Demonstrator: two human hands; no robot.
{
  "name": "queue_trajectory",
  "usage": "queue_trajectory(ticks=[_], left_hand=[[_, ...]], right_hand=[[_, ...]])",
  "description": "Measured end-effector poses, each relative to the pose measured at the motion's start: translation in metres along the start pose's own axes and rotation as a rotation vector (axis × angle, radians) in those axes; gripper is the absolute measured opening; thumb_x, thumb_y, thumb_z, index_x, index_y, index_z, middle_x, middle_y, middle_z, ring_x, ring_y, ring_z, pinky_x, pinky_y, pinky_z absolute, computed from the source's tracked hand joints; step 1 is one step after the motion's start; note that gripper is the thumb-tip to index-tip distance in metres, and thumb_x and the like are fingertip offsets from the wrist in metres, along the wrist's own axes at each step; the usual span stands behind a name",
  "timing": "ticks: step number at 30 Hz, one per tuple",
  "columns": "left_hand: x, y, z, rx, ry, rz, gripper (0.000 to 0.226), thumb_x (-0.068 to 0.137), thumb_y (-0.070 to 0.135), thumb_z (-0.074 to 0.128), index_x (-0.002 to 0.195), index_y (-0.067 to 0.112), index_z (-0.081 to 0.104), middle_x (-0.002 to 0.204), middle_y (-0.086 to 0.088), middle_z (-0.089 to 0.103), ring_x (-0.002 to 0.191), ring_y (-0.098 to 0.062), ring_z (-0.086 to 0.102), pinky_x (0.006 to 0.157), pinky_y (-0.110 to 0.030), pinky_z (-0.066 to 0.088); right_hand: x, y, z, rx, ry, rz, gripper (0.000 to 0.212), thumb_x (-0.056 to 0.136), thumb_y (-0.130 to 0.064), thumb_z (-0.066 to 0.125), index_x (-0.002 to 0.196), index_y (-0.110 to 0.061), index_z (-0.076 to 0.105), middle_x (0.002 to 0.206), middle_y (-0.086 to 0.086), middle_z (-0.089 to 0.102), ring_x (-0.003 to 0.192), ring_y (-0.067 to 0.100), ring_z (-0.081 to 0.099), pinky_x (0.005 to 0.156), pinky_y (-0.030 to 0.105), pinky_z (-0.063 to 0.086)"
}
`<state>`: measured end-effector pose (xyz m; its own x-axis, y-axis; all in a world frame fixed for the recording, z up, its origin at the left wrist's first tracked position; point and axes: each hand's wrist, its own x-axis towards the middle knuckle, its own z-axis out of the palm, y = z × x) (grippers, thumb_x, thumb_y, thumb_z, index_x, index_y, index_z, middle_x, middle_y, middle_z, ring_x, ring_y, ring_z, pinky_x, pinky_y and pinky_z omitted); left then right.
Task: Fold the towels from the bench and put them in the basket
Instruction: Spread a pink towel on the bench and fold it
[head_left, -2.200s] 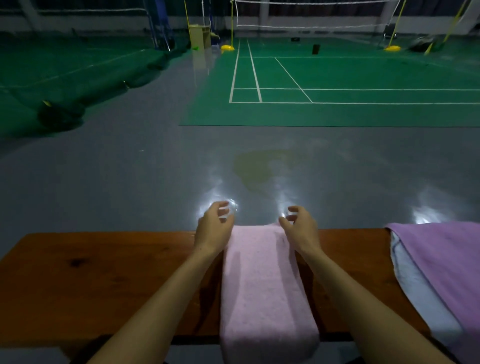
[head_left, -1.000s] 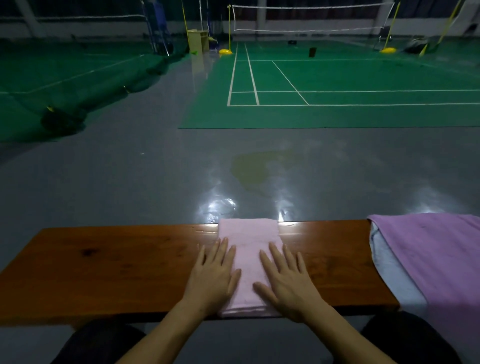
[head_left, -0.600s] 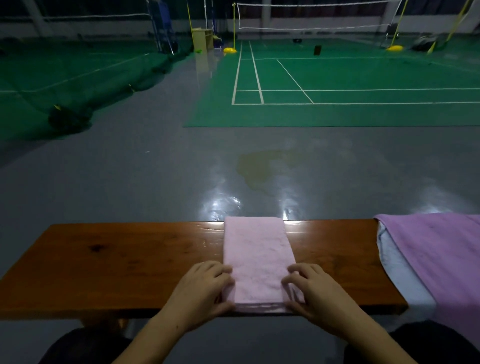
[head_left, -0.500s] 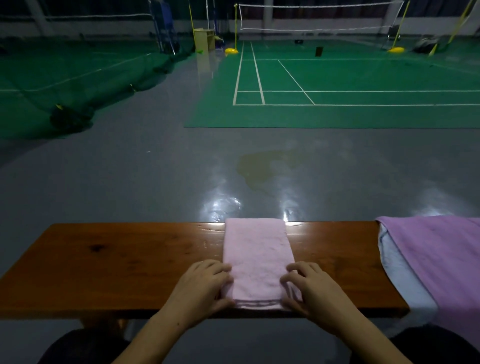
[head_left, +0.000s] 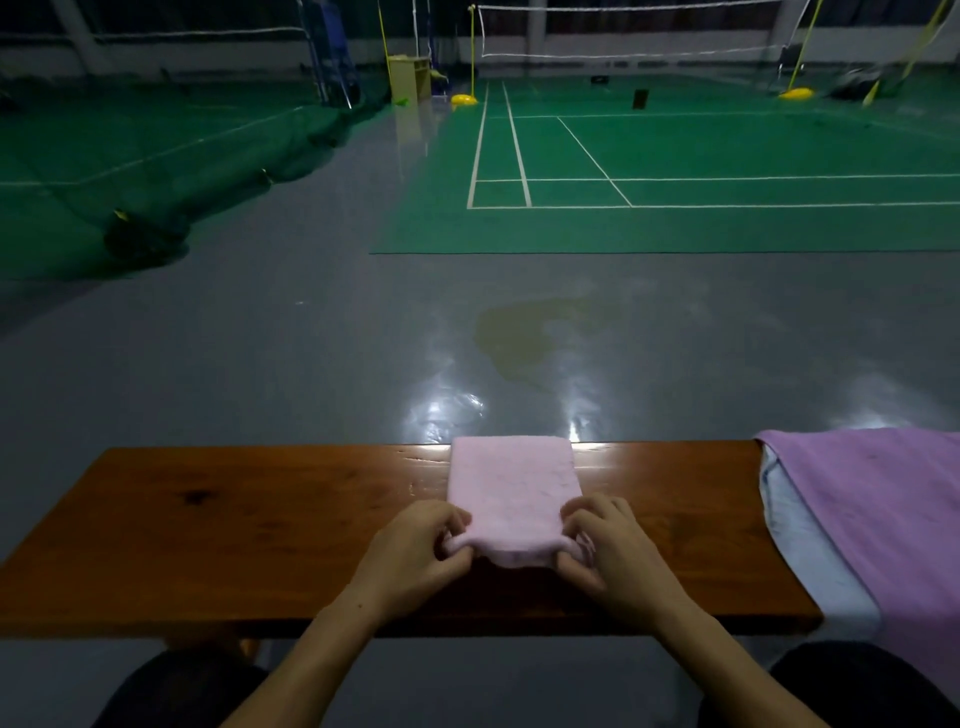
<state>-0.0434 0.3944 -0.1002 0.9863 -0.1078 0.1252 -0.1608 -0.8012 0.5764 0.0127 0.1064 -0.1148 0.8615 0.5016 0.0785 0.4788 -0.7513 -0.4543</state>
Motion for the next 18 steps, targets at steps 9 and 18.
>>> queue_trajectory(ticks=[9,18], left_hand=[[-0.007,0.015,-0.021,-0.443,0.031,-0.110,0.019,0.088,0.026,0.080,0.096,0.021,0.063,0.079,-0.002,0.072,0.067,-0.028,0.067,0.057,-0.036,0.051],[-0.014,0.028,-0.032,-0.790,-0.207,-0.300,0.022,0.094,0.035,0.079,0.112,0.021,0.075,0.100,-0.019,0.077,0.088,-0.024,0.070,0.074,-0.042,0.054]], right_hand=[[-0.015,-0.018,-0.021,0.378,-0.004,0.071,0.013,0.097,-0.043,0.067,0.098,-0.030,0.064,0.092,-0.014,0.070,0.085,0.007,0.069,0.067,0.029,0.060],[-0.021,-0.020,-0.037,0.700,-0.127,0.256,0.017,0.097,-0.033,0.072,0.094,-0.016,0.077,0.090,0.002,0.077,0.081,0.018,0.074,0.069,0.031,0.059]])
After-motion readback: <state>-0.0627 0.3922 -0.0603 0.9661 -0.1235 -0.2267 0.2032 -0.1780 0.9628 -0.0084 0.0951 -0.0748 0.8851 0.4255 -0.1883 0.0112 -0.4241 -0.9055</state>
